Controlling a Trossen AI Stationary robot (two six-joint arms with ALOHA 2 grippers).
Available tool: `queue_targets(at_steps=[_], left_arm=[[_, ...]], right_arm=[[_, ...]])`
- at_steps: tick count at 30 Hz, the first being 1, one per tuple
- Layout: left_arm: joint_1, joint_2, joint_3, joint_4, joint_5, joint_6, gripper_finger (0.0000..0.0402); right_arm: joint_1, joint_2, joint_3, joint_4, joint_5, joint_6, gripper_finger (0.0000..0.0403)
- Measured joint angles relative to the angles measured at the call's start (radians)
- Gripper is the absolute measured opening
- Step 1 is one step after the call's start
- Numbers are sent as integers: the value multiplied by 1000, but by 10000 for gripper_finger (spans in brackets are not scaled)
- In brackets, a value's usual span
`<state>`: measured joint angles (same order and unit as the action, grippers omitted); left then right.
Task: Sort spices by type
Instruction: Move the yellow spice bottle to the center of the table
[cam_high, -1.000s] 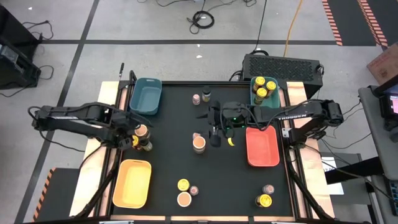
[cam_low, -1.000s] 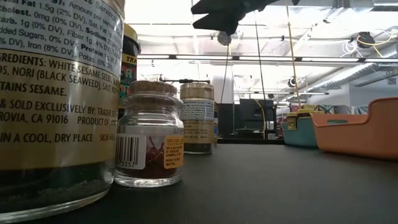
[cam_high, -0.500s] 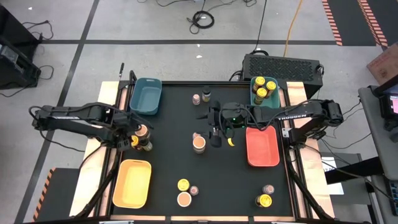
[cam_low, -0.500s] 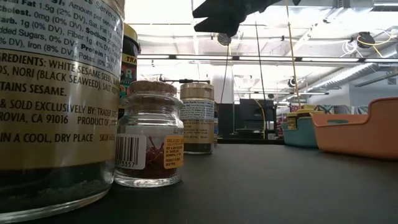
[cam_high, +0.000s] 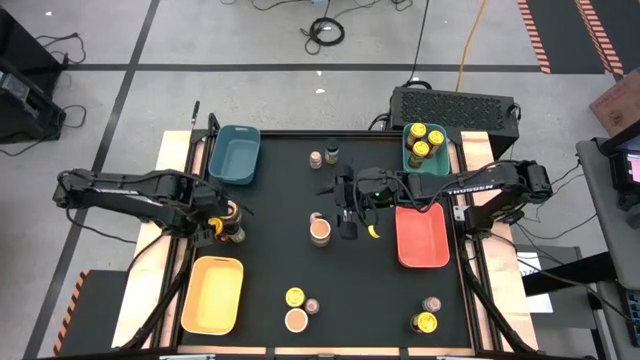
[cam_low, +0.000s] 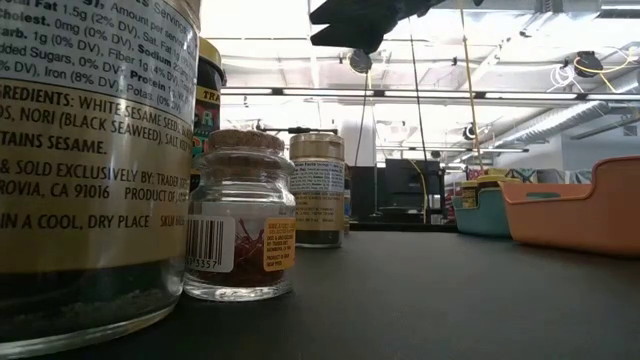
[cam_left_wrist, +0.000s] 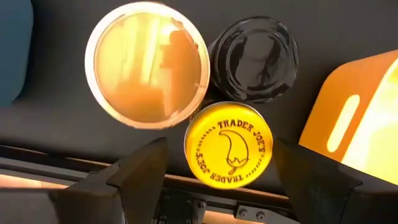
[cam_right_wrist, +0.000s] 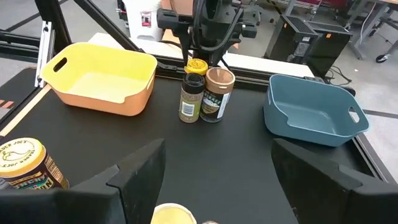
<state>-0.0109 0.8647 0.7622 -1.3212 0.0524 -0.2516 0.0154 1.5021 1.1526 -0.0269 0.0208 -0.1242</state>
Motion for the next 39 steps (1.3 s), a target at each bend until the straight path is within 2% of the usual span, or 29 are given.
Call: queue_targets(at_steps=[3, 9, 21, 28, 31, 35, 39], left_arm=[[0, 26, -11, -1, -32, 7, 290], [-1, 74, -57, 55, -26, 6, 290], [-1, 116, -57, 53, -24, 23, 288], [-1, 116, -57, 55, -21, 23, 232], [-1, 115, -53, 48, -11, 23, 232], [-1, 116, 18, -17, 56, 21, 232], [-1, 116, 166, -171, 62, -15, 232]], right_arm=[[0, 0, 0, 0, 0, 0, 286], [0, 0, 0, -1, 0, -4, 286], [0, 0, 0, -1, 0, -11, 286], [0, 0, 0, -1, 6, -11, 286], [0, 0, 0, -1, 6, -11, 286], [0, 0, 0, -1, 5, -11, 286], [0, 0, 0, -1, 5, -11, 286]])
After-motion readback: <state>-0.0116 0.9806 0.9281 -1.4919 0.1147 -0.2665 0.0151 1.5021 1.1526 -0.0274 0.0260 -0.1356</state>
